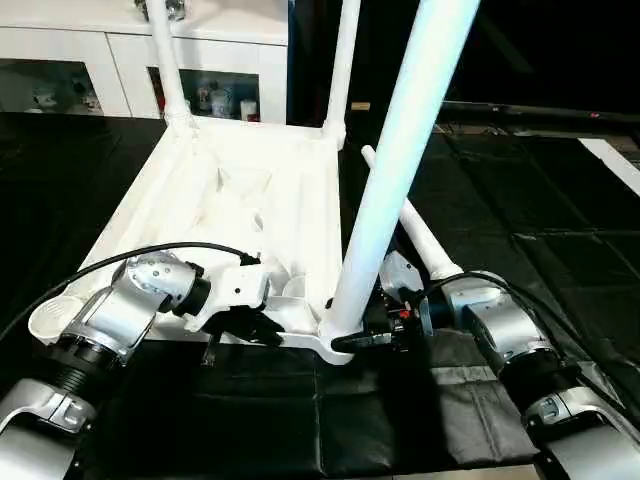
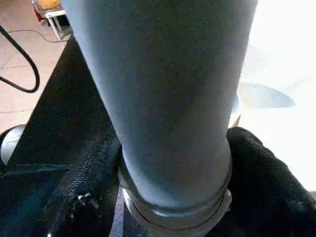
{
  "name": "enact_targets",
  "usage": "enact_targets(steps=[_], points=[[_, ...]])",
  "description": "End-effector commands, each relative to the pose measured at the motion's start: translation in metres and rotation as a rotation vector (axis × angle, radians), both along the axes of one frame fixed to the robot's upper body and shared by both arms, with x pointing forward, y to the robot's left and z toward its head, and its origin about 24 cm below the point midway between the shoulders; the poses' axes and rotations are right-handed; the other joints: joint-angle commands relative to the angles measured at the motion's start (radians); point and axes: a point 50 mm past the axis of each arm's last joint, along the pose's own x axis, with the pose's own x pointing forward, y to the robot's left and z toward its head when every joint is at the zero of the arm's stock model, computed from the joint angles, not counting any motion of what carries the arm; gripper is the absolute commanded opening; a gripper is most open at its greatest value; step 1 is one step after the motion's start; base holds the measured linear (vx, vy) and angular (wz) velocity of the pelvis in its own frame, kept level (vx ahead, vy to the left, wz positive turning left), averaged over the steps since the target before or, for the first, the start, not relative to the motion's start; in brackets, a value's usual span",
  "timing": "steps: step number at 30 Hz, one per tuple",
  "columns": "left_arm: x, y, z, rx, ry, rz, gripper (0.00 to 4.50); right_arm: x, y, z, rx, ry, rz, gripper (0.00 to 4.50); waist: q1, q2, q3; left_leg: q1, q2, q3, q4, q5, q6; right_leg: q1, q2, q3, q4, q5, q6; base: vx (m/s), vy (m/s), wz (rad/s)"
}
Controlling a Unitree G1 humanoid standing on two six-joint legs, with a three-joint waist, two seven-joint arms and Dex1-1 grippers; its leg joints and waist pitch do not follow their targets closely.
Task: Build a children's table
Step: Rotate leg to tighten
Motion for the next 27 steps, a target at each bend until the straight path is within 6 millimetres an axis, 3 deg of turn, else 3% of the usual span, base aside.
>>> enact_targets(steps=[1, 6, 8, 12, 13, 15, 17, 18, 19, 23, 24, 26, 27], points=[[-0.002, -0.006, -0.001, 0.024, 0.008, -0.06, 0.0, -0.002, -0.001, -0.002, -0.005, 0.011, 0.019, 2.71, -0.005, 0.019, -0.071, 0.013, 0.045, -0.013, -0.066, -0.224, 0.0, 0.043, -0.1, 0.069, -0.071, -0.252, -0.17, 0.0, 0.0, 0.0], [-0.001, -0.005, -0.001, 0.008, 0.018, -0.04, 0.0, -0.003, 0.0, -0.003, 0.001, 0.016, 0.017, 2.7, -0.005, 0.019, -0.072, 0.014, 0.045, -0.012, -0.065, -0.224, 0.0, 0.042, -0.099, 0.07, -0.07, -0.244, -0.175, 0.0, 0.0, 0.0], [-0.001, -0.005, -0.001, -0.021, 0.033, 0.017, 0.0, -0.004, 0.001, -0.005, 0.024, 0.036, -0.005, 2.7, -0.005, 0.024, -0.073, 0.014, 0.046, -0.012, -0.065, -0.222, -0.003, 0.043, -0.099, 0.07, -0.067, -0.232, -0.18, 0.0, 0.0, 0.0], [0.005, -0.007, 0.0, -0.093, 0.021, 0.185, 0.0, -0.001, 0.007, -0.01, 0.068, 0.082, -0.145, 2.7, -0.009, 0.021, -0.069, 0.015, 0.047, -0.014, -0.067, -0.246, -0.01, 0.042, -0.101, 0.069, -0.07, -0.259, -0.185, 0.0, 0.0, 0.0], [0.009, -0.01, 0.001, -0.141, 0.016, 0.322, 0.0, 0.003, 0.011, -0.019, 0.045, 0.099, -0.28, 2.7, -0.013, 0.019, -0.068, 0.015, 0.047, -0.015, -0.069, -0.253, -0.019, 0.041, -0.101, 0.07, -0.069, -0.273, -0.184, 0.0, 0.0, 0.0], [0.01, -0.013, 0.002, -0.164, 0.013, 0.38, 0.0, 0.005, 0.014, -0.024, 0.035, 0.099, -0.351, 2.7, -0.021, 0.016, -0.062, 0.017, 0.04, -0.02, -0.069, -0.297, -0.032, 0.039, -0.106, 0.067, -0.087, -0.41, -0.15, 0.0, 0.0, 0.0], [0.01, -0.015, 0.003, -0.176, 0.005, 0.41, 0.0, 0.006, 0.016, -0.026, 0.032, 0.099, -0.396, 2.7, -0.036, 0.007, -0.061, 0.007, 0.038, -0.025, -0.072, -0.295, -0.031, 0.046, -0.107, 0.063, -0.094, -0.465, -0.116, 0.0, 0.0, 0.0], [0.009, -0.022, 0.005, -0.206, 0.01, 0.47, 0.0, 0.009, 0.022, -0.03, 0.042, 0.127, -0.5, 2.7, -0.045, 0.01, -0.061, 0.004, 0.037, -0.026, -0.072, -0.291, -0.029, 0.046, -0.107, 0.061, -0.096, -0.484, -0.104, 0.0, 0.0, 0.0], [0.006, -0.032, 0.006, -0.235, 0.015, 0.533, 0.0, 0.015, 0.03, -0.033, 0.06, 0.165, -0.634, 2.7, -0.055, 0.014, -0.059, 0.008, 0.041, -0.028, -0.073, -0.299, -0.039, 0.041, -0.108, 0.061, -0.096, -0.485, -0.112, 0.0, 0.0, 0.0], [0.003, -0.044, 0.008, -0.247, 0.005, 0.595, 0.0, 0.021, 0.04, -0.036, 0.067, 0.214, -0.769, 2.7, -0.074, 0.012, -0.061, 0.004, 0.033, -0.031, -0.068, -0.302, -0.026, 0.043, -0.105, 0.056, -0.105, -0.503, -0.095, 0.0, 0.0, 0.0], [0.0, -0.061, 0.009, -0.27, 0.007, 0.623, 0.0, 0.024, 0.051, -0.035, 0.057, 0.226, -0.836, 2.7, -0.084, 0.007, -0.058, 0.013, 0.035, -0.029, -0.067, -0.31, -0.022, 0.034, -0.1, 0.056, -0.106, -0.489, -0.105, 0.0, 0.0, 0.0], [-0.001, -0.066, 0.01, -0.278, 0.012, 0.634, 0.0, 0.025, 0.054, -0.035, 0.051, 0.223, -0.847, 2.7, -0.083, 0.01, -0.058, 0.013, 0.03, -0.029, -0.063, -0.311, -0.017, 0.034, -0.103, 0.054, -0.111, -0.501, -0.1, 0.0, 0.0, 0.0], [-0.001, -0.071, 0.011, -0.277, 0.004, 0.644, 0.0, 0.026, 0.056, -0.034, 0.046, 0.211, -0.863, 2.7, -0.085, 0.007, -0.058, 0.007, 0.03, -0.029, -0.065, -0.307, -0.012, 0.036, -0.101, 0.055, -0.11, -0.49, -0.097, 0.0, 0.0, 0.0]])
